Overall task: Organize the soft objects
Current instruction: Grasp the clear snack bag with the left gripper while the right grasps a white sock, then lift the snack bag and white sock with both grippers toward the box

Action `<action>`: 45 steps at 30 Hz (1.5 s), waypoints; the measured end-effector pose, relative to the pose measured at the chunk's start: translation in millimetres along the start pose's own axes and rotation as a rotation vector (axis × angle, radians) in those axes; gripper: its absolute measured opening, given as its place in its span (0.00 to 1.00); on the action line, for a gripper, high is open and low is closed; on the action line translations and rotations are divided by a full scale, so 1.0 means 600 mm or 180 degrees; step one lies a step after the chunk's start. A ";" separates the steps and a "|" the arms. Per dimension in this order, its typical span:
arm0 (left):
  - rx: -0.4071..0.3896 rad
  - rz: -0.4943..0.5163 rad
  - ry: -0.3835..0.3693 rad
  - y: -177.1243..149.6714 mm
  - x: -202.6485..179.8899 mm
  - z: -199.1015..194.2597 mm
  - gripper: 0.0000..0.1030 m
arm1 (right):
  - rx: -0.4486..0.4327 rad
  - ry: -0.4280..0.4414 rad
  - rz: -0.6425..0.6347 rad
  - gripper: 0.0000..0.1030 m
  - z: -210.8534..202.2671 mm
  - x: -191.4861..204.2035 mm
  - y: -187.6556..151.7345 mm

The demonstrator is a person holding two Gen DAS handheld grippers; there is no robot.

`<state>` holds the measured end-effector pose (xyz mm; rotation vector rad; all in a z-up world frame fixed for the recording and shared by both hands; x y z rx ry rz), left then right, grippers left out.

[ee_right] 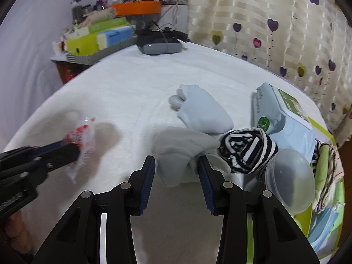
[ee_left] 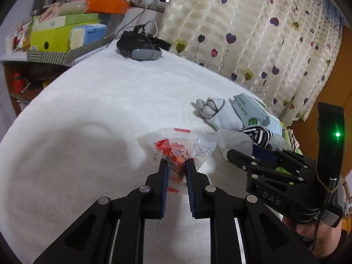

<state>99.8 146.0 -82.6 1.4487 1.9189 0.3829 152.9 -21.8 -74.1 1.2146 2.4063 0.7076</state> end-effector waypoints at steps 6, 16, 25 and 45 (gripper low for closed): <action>0.0006 -0.0004 0.0023 0.005 0.000 0.003 0.14 | -0.0085 0.0053 0.0030 0.22 -0.007 -0.004 0.005; -0.0070 0.0036 0.0115 0.007 -0.018 -0.015 0.14 | -0.0417 0.0374 0.0004 0.19 -0.073 0.007 -0.002; -0.0206 0.0182 0.0172 0.001 -0.065 -0.055 0.14 | -0.0702 0.0509 0.0042 0.19 -0.147 -0.003 -0.025; -0.0454 0.0540 0.0113 -0.021 -0.179 -0.131 0.14 | -0.1128 0.0438 0.0235 0.19 -0.270 -0.058 -0.086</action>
Point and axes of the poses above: each gripper's, at about its wrist camera, not at the fingertips, and z roughly the way its jaws point, x to its left, y to its top, the point moved 6 cm from there along z, roughly the way its jaws point, and after that the axes turned 6 degrees about x, right-handed, at the moved point
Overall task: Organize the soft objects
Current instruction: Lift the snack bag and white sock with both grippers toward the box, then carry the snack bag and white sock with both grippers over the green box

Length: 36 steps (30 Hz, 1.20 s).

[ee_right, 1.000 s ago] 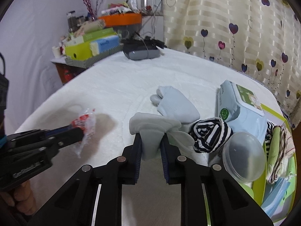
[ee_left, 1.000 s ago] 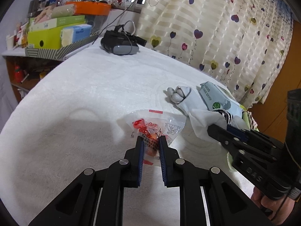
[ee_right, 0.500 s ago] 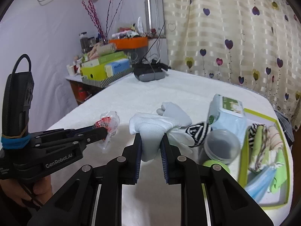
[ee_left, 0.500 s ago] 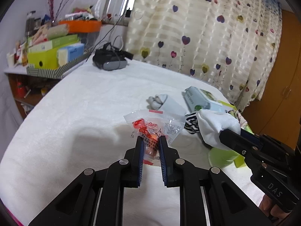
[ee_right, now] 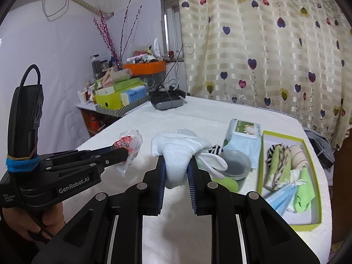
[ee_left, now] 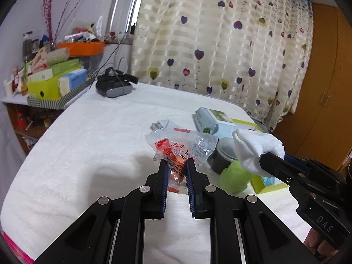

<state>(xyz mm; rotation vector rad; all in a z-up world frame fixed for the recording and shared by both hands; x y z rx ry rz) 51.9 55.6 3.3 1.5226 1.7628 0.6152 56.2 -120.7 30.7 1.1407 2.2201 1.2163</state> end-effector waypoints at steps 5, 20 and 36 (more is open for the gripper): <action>-0.0008 0.0062 -0.0046 0.001 -0.022 -0.004 0.14 | -0.0046 -0.0046 0.0052 0.19 -0.015 -0.013 -0.003; 0.0024 0.0297 -0.0294 0.010 -0.115 0.015 0.14 | -0.0091 -0.0281 0.0293 0.19 -0.046 -0.089 -0.025; 0.0194 0.0606 -0.0528 0.005 -0.232 0.063 0.14 | -0.0087 -0.0481 0.0597 0.19 -0.069 -0.194 -0.055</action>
Point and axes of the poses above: each gripper's, at about its wrist camera, not at the fingertips, and z roughly the way its jaws point, x to its left, y to its top, the point moved 6 cm from there along z, roughly the way its jaws point, and after that the axes turned 6 degrees about x, right-handed, at the moved point
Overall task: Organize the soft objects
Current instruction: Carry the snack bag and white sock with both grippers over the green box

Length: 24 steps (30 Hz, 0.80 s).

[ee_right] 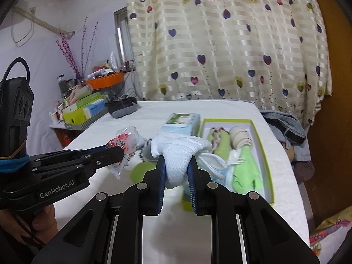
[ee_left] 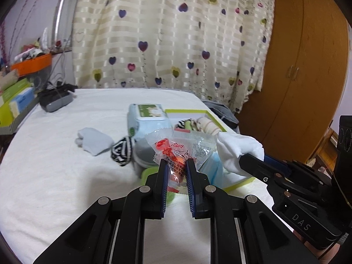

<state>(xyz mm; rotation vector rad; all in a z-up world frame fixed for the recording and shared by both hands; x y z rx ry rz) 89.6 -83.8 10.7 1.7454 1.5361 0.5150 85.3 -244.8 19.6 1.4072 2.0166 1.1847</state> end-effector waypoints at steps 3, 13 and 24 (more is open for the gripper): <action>0.0053 0.0023 -0.0043 0.000 -0.015 0.014 0.14 | 0.0020 -0.0041 0.0058 0.19 0.000 -0.020 -0.005; 0.0211 0.0126 -0.0175 -0.005 -0.055 0.058 0.14 | 0.0079 -0.0216 0.0227 0.19 -0.002 -0.087 -0.022; 0.0545 0.0217 -0.0351 -0.023 -0.092 0.121 0.14 | 0.0349 -0.0245 0.0272 0.20 0.037 -0.124 -0.043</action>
Point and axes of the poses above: each gripper's, at about its wrist camera, not at the fingertips, and z roughly the way its jaws point, x to its left, y to its top, the point moved 6 cm from there along z, roughly the way its jaws point, and after that the axes turned 6 degrees about x, right-handed, at the moved point
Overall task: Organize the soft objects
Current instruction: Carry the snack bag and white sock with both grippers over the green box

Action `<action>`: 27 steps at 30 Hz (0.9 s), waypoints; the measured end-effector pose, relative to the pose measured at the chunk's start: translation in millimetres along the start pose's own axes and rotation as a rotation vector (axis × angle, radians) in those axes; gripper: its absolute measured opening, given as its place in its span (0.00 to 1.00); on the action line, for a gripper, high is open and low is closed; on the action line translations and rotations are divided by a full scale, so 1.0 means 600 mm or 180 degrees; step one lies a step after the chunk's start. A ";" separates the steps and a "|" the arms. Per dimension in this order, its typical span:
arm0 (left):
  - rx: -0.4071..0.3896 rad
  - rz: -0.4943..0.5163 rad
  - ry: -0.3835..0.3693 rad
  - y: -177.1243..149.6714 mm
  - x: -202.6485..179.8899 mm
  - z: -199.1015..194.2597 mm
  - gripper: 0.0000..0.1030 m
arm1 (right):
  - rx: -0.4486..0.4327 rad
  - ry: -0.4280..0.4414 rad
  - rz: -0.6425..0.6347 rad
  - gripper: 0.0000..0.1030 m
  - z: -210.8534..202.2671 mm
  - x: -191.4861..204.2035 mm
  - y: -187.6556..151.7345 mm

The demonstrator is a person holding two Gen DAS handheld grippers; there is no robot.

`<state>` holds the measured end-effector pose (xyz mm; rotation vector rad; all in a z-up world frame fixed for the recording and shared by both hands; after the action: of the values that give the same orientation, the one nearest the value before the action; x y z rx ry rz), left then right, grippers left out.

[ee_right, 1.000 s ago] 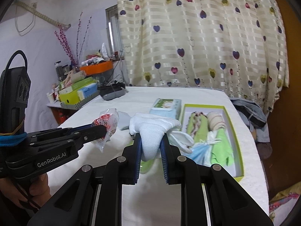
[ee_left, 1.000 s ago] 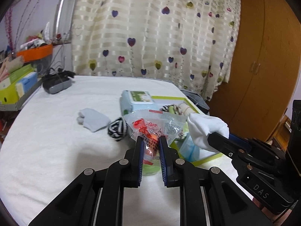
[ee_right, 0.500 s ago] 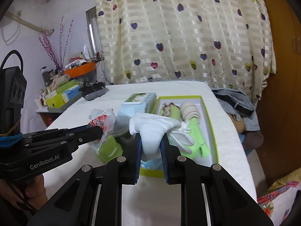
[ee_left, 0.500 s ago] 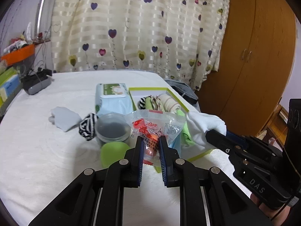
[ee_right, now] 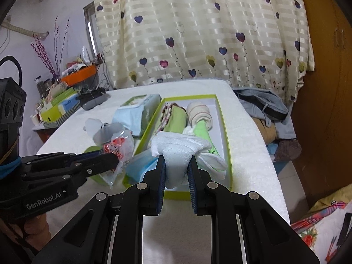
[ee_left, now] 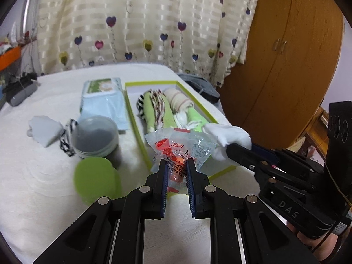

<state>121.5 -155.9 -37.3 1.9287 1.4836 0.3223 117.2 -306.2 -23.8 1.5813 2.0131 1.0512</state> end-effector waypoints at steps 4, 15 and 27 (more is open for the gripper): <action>0.0130 -0.0022 -0.0052 0.002 -0.002 0.027 0.14 | 0.0144 0.0010 -0.0005 0.20 0.026 -0.008 -0.003; 0.0258 -0.0070 -0.0011 0.019 -0.005 0.078 0.14 | 0.0255 0.0037 0.0007 0.20 0.065 -0.031 0.012; 0.0266 -0.0157 0.0198 0.050 0.003 0.110 0.15 | 0.0283 0.0139 0.0008 0.20 0.100 -0.051 0.042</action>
<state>182.2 -181.8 -67.7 1.9597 1.6053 0.3050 184.2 -313.3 -48.9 1.6188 2.1143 1.0184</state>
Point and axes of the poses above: each gripper's, at about its wrist camera, not at the fingertips, and z roughly the way its jaws point, x to its left, y to its top, the point moved 6 cm from there along z, roughly the way its jaws point, and after that the axes turned 6 degrees about x, right-handed, at the moved point
